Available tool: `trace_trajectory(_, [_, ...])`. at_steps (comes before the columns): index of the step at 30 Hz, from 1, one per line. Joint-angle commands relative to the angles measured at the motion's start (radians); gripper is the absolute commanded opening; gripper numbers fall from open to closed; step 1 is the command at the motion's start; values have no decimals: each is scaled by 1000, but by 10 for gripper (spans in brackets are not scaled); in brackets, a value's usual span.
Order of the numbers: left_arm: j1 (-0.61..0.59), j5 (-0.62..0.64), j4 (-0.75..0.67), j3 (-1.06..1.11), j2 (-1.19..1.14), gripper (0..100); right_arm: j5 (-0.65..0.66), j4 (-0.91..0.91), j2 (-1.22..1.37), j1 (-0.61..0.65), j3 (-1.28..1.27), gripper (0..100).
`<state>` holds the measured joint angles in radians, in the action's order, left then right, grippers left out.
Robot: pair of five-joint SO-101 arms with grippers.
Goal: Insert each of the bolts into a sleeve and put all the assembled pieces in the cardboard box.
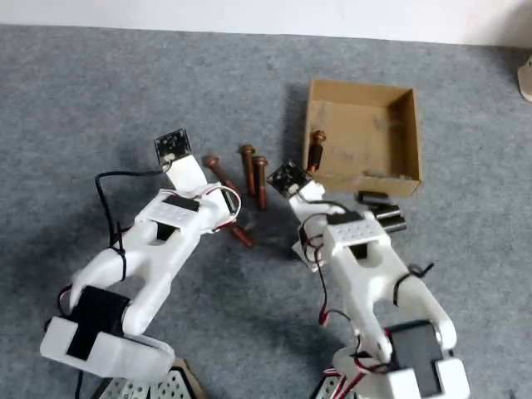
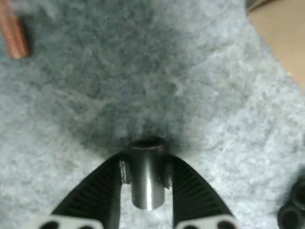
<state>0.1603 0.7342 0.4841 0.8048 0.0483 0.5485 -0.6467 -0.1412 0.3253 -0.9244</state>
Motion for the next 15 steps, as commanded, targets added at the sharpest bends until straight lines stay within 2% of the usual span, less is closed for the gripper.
trace_trajectory(1, [-18,-21,-11,-12,101,4,-8,117,-94,16,-96,6])
trace_trajectory(5, [-18,-25,-14,44,185,4,-6,213,-183,18,-199,6])
trace_trajectory(10, [-18,-29,-14,54,236,4,-6,226,-188,18,-234,6])
trace_trajectory(12, [-18,-95,-14,53,240,4,-6,226,-188,18,-234,6])
trace_trajectory(15, [-1,-276,-43,50,243,4,-8,251,-196,19,-236,6])
